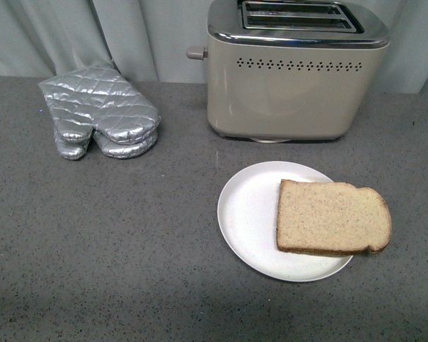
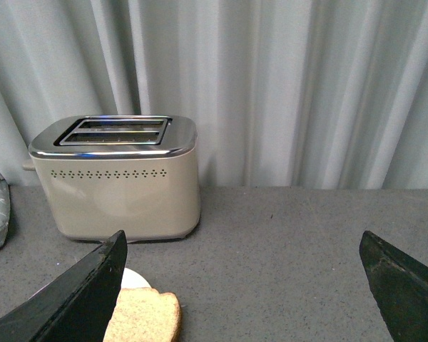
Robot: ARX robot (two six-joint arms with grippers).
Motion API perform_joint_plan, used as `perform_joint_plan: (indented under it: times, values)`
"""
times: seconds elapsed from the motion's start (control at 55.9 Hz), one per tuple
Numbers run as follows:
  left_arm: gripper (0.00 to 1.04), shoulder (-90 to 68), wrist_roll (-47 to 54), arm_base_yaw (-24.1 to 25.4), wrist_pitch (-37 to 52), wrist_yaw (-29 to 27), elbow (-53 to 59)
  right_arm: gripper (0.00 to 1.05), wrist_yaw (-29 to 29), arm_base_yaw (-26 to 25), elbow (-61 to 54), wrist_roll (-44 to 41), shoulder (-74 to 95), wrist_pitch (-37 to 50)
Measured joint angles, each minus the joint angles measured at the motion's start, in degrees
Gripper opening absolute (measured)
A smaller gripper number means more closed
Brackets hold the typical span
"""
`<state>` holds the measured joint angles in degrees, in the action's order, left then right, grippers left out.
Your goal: Put bread into toaster
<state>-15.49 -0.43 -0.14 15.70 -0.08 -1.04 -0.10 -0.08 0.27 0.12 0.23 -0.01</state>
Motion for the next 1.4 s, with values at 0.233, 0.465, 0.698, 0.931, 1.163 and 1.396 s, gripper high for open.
perform_joint_plan:
  times: [0.233,0.465,0.698,0.931,1.163,1.396]
  values:
    - [0.04,3.7,0.0,0.0,-3.7,0.0,0.0,0.95,0.0,0.0,0.0,0.0,0.0,0.0]
    - [0.04,13.9,0.0,0.0,-15.1,0.1,0.0,0.95,0.0,0.0,0.0,0.0,0.0,0.0]
    - [0.11,15.1,0.0,0.0,-15.6,0.1,0.0,0.95,0.0,0.0,0.0,0.0,0.0,0.0]
    - [0.6,15.2,0.0,0.0,-15.6,0.1,0.0,0.95,0.0,0.0,0.0,0.0,0.0,0.0]
    - [0.99,15.3,0.1,0.0,-15.6,0.1,0.0,0.95,2.4,0.5,3.4,-9.2,16.3,2.8]
    - [0.98,15.3,0.2,0.0,-15.6,0.1,0.0,0.95,-7.2,-2.1,15.3,-5.6,60.3,15.2]
